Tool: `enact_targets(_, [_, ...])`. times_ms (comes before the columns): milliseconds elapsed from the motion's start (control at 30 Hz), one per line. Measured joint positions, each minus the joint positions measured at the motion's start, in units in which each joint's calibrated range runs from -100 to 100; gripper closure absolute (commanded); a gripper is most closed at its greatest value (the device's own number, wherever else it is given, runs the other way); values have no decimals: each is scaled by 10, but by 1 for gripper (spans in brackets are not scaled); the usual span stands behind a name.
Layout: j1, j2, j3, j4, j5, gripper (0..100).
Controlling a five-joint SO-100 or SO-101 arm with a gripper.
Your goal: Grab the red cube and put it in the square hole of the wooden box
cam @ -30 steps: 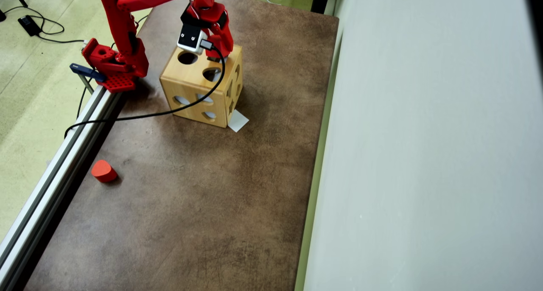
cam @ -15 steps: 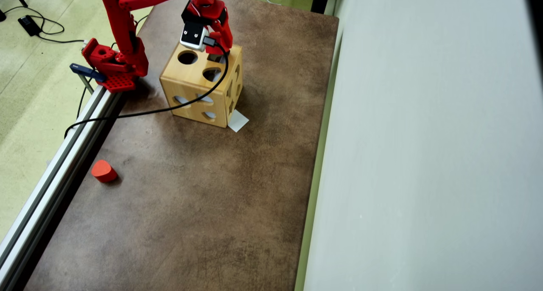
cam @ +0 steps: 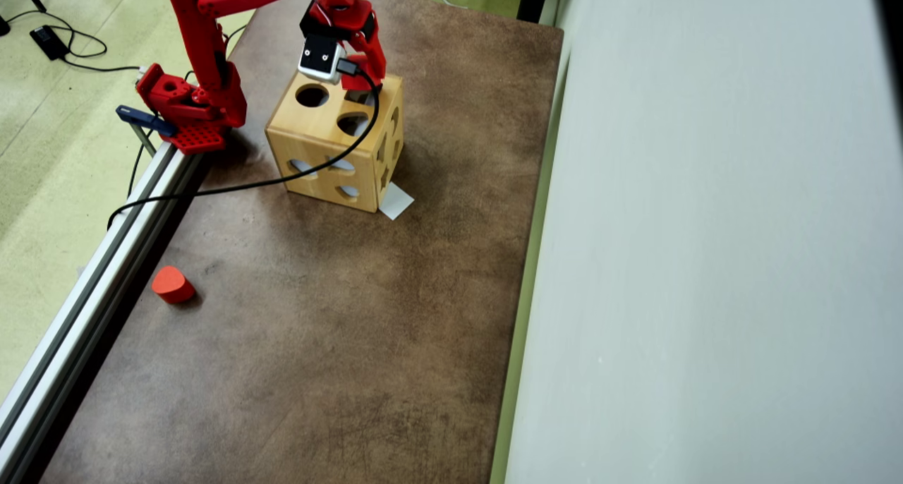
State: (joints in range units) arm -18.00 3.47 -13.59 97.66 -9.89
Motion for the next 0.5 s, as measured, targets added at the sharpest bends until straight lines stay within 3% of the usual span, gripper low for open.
enact_targets(500, [-11,-85,0,0,10,73])
